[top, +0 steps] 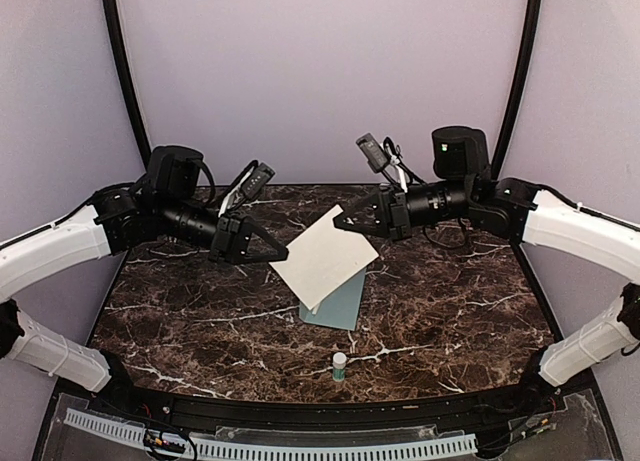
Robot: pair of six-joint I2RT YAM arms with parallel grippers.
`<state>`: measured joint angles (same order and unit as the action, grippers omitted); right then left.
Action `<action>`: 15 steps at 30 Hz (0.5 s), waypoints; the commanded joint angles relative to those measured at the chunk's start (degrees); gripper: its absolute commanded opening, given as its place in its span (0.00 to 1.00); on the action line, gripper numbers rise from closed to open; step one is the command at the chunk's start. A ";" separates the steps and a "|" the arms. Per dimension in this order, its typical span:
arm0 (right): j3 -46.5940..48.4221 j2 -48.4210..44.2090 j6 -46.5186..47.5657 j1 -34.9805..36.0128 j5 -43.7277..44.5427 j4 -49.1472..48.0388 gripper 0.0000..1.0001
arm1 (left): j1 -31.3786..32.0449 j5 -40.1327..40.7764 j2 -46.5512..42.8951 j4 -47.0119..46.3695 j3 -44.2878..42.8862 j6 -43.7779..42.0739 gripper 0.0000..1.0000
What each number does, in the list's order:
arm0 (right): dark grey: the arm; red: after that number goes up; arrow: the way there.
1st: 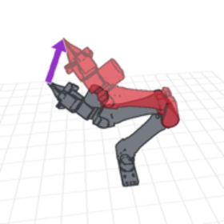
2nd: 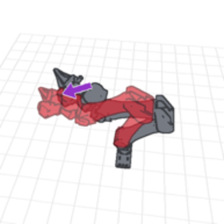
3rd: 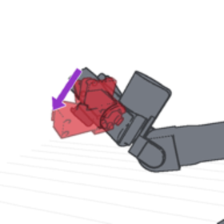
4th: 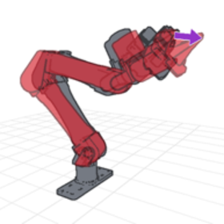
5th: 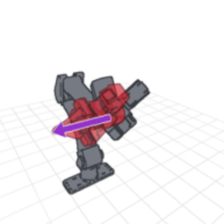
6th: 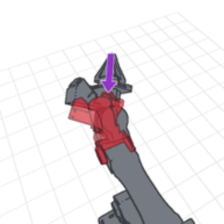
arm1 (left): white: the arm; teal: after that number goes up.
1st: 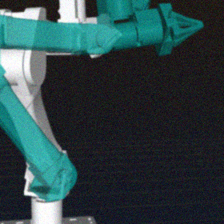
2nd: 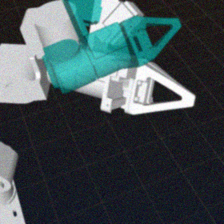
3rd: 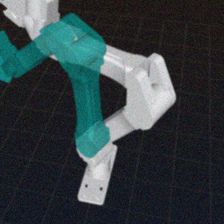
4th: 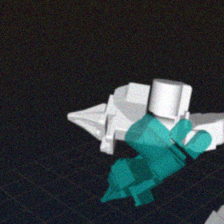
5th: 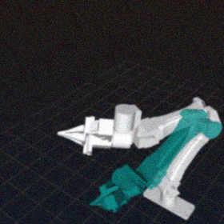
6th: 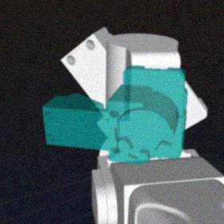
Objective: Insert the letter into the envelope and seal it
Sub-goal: Fold the letter.
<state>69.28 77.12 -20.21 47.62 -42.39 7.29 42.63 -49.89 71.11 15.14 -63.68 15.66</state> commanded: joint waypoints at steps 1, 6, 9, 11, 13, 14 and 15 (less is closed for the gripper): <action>-0.78 -1.94 0.21 -1.18 0.29 -1.31 0.00 | -0.35 -0.18 -1.84 1.19 0.84 -0.19 0.05; -1.03 -2.06 0.21 -1.60 0.14 -1.23 0.00 | -0.52 0.13 -2.02 1.56 1.00 -0.13 0.14; -1.04 -2.07 0.21 -1.73 0.12 -1.28 0.00 | -0.61 0.10 -2.05 1.68 1.09 -0.17 0.10; -1.05 -2.11 0.24 -1.88 0.12 -1.27 0.00 | -0.74 0.06 -2.03 1.73 1.12 -0.18 0.09; -1.09 -2.17 0.22 -1.94 0.12 -1.23 0.00 | -0.83 0.06 -2.03 1.74 1.26 -0.23 0.03; -1.15 -2.15 0.21 -2.04 0.09 -1.24 0.00 | -0.86 0.08 -2.10 1.65 1.31 -0.26 0.00; -1.24 -2.17 0.17 -2.08 0.11 -1.24 0.00 | -0.88 0.11 -2.15 1.45 1.46 -0.19 0.00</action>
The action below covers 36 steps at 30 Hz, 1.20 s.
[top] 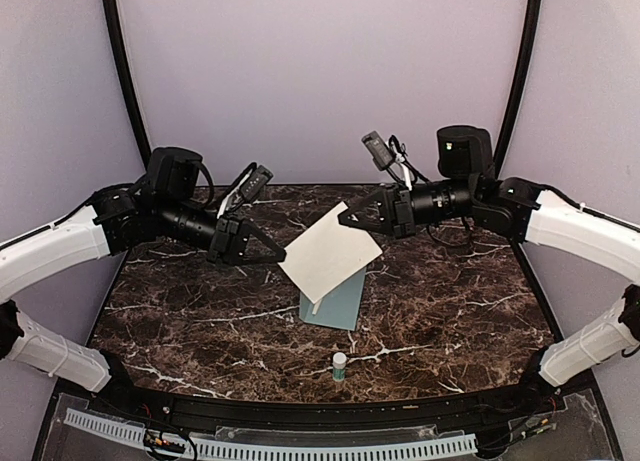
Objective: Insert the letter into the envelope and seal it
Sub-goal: Fold the letter.
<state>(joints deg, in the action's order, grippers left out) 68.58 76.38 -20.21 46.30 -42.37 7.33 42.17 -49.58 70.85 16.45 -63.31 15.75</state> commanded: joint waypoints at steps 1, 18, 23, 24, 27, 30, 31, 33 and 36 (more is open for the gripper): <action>-0.49 -1.42 0.18 -0.84 0.09 -1.28 0.00 | -0.42 -0.41 -2.04 -0.11 1.22 -0.23 0.00; -2.55 -2.52 -3.27 -1.08 -0.09 -8.48 0.00 | -0.69 0.06 -2.91 -17.40 6.76 7.85 0.68; -5.52 -4.38 -8.85 -1.00 1.62 -17.42 0.00 | -0.56 3.12 -4.49 -34.45 12.96 15.92 0.72; -6.51 -4.68 -9.78 -1.03 2.28 -19.22 0.00 | -0.41 3.45 -4.58 -36.64 13.48 16.87 0.71; -8.38 -5.82 -12.22 -0.97 3.99 -24.15 0.00 | 0.21 4.81 -4.58 -40.02 13.97 18.22 0.68; -9.66 -6.54 -13.05 -1.01 5.61 -26.68 0.00 | 1.16 6.87 -4.20 -44.80 14.84 20.40 0.68; -9.91 -6.70 -13.14 -1.03 6.09 -27.13 0.00 | 1.42 8.10 -3.74 -46.22 15.04 20.91 0.68; -10.33 -6.82 -13.79 -1.04 6.63 -28.55 0.00 | 2.29 9.42 -2.54 -50.35 15.60 22.47 0.68; -10.85 -7.44 -15.08 -1.03 8.50 -30.14 0.00 | 3.40 10.48 -0.93 -56.97 16.26 24.88 0.65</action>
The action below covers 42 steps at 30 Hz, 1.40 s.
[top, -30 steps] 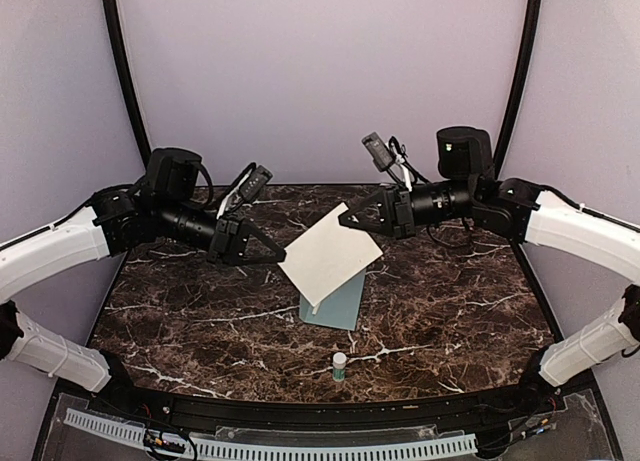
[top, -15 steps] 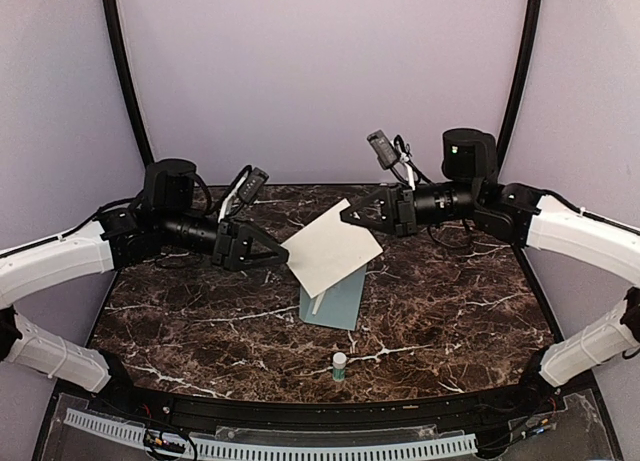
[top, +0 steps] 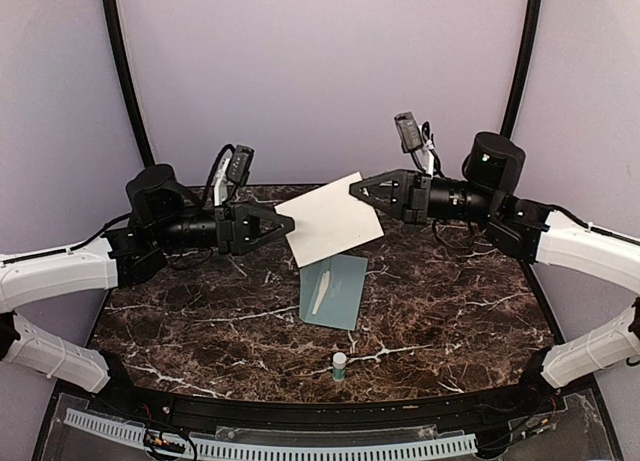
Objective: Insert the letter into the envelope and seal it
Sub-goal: Fold the letter.
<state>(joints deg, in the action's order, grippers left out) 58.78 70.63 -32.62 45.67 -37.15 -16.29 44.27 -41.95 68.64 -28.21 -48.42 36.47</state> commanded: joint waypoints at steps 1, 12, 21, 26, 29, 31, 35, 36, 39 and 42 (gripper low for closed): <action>-1.37 -2.01 -3.05 -0.40 4.17 -7.08 0.00 | 1.50 3.09 2.01 -13.32 1.48 4.54 0.64; -4.49 -4.63 -4.62 -0.49 8.89 -10.00 0.00 | 4.65 2.57 6.19 -18.66 1.19 7.56 0.16; -2.61 -6.31 -0.73 -1.89 10.20 0.45 0.47 | 4.57 5.72 1.16 -2.25 0.44 -0.51 0.00; 5.05 -5.64 9.31 -3.21 7.46 19.89 0.76 | 4.41 4.47 -0.69 18.04 -5.08 -11.02 0.00; 11.11 -2.23 14.93 -3.31 3.53 31.31 0.80 | 4.33 1.76 0.53 31.65 -8.48 -15.66 0.00; 13.71 0.34 17.71 -3.18 0.75 37.19 0.78 | 4.30 -0.28 1.74 38.17 -10.93 -18.74 0.00; 16.95 4.68 22.08 -1.62 -7.13 44.21 0.58 | 4.34 -2.48 5.07 49.82 -16.33 -24.64 0.00; 17.19 5.54 22.42 -0.91 -8.52 44.51 0.57 | 4.38 -3.06 5.61 52.84 -17.97 -26.15 0.00; 17.98 7.89 23.49 1.39 -10.25 45.33 0.55 | 4.48 -4.00 7.08 56.05 -20.43 -27.77 0.00; 18.77 9.88 24.17 2.68 -11.01 46.40 0.55 | 4.45 -5.04 7.40 57.00 -21.20 -28.40 0.00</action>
<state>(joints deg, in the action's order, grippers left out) 74.81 79.15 -11.55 46.54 -43.75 26.74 48.66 -43.88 76.25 21.45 -67.11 12.29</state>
